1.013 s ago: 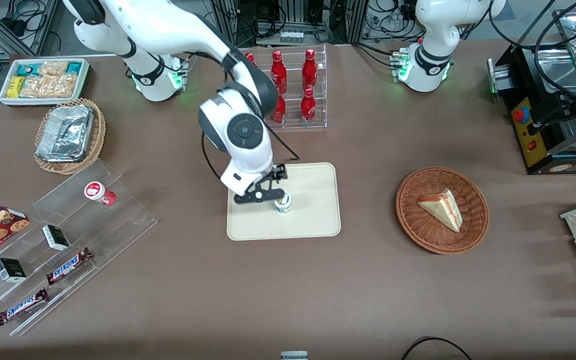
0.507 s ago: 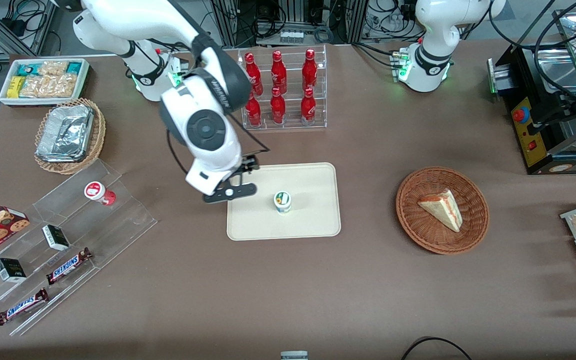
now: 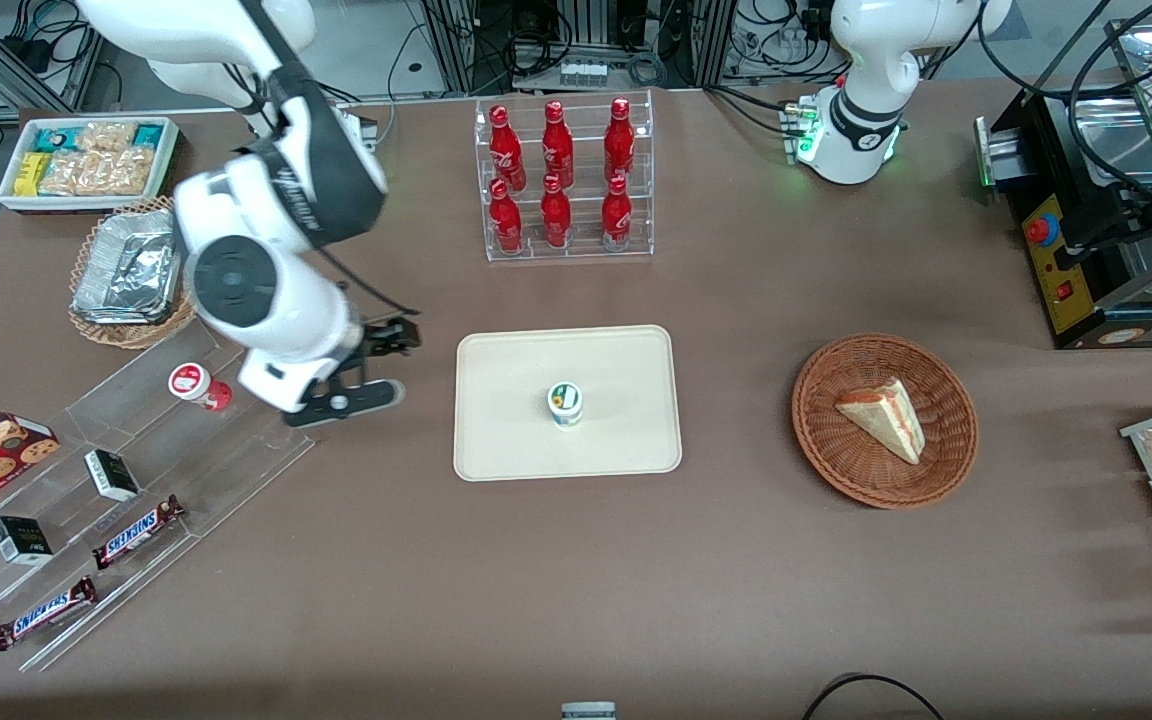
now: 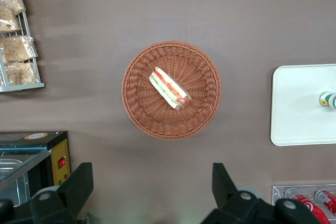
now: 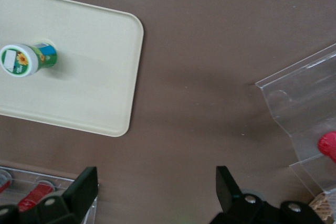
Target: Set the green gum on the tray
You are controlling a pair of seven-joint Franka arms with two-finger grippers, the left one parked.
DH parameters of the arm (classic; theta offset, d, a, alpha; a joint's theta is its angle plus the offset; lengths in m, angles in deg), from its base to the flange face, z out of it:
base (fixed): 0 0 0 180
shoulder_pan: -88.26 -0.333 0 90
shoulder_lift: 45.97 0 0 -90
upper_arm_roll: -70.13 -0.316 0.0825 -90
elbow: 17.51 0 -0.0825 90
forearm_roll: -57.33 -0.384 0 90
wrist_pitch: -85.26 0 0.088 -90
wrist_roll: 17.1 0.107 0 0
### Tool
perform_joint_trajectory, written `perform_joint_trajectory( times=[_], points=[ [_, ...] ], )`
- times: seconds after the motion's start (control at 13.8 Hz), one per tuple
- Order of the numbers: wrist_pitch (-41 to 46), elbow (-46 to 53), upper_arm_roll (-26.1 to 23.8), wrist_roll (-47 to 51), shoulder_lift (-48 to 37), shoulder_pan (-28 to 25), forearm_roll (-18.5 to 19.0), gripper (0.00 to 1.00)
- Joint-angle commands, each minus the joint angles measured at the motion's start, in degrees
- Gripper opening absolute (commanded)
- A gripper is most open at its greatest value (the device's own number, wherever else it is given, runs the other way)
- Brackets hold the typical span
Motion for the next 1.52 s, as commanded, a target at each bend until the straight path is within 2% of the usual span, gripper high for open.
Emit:
perform_joint_trajectory(
  times=[0.0,0.43,0.72,1.01,1.09,1.45],
  points=[
    [1.1,-2.3,-0.7,-3.8,-3.3,4.0,-0.3,1.00],
    [1.3,-2.5,-0.8,-4.7,-8.1,14.1,0.2,1.00],
    [2.7,-2.7,-0.8,-14.3,-9.9,20.0,0.0,1.00],
    [5.2,-3.3,-0.8,-15.8,-12.3,22.3,0.5,1.00],
    [7.2,-3.3,-0.8,-15.6,-13.0,22.3,1.7,1.00],
    [10.6,-3.5,-0.8,-10.5,-15.5,22.3,2.2,1.00]
  ],
)
